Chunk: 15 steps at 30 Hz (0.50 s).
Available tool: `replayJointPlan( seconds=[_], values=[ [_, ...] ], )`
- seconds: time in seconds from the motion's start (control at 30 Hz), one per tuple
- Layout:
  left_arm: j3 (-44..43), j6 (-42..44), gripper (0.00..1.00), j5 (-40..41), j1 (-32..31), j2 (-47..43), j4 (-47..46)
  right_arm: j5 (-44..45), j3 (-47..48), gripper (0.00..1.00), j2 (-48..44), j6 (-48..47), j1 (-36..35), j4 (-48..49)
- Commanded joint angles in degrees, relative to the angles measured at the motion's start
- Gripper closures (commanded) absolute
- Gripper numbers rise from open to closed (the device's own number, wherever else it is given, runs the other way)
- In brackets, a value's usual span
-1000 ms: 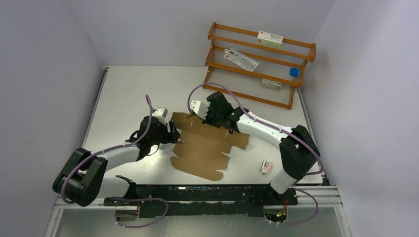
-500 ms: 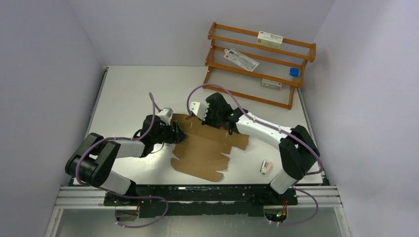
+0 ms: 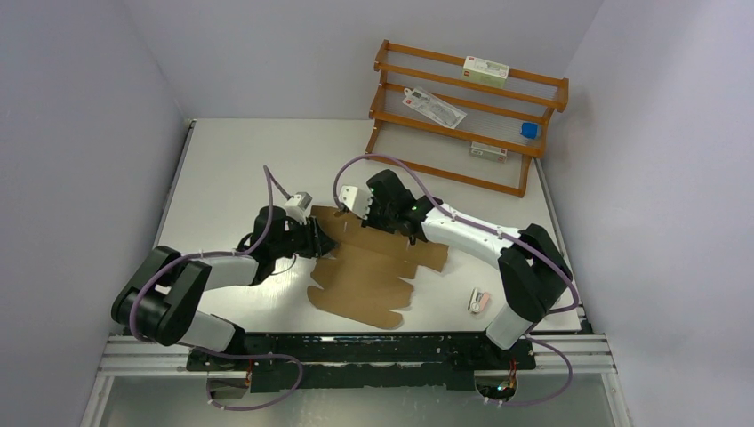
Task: Fold the paper box
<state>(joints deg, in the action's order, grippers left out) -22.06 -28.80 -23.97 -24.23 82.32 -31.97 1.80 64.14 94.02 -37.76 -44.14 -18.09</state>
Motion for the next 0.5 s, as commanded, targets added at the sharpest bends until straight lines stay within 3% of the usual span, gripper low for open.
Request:
replayJointPlan(
  seconds=[0.0,0.23,0.47],
  values=[
    [0.44,-0.46,0.60,-1.52,-1.34,-0.60,-3.17,0.86,-0.31,1.00,-0.13,-0.50,-0.71,1.16],
    [-1.74,2.53,0.64,5.41,-7.74,-1.46,0.57,2.60,-1.41,1.00,-1.16,-1.06,-2.19,2.29],
    [-1.13,2.82,0.59,8.87,-8.20,-2.37,-0.09,7.96,-4.95,1.00,-3.38,-4.89,-4.29,4.48]
  ],
)
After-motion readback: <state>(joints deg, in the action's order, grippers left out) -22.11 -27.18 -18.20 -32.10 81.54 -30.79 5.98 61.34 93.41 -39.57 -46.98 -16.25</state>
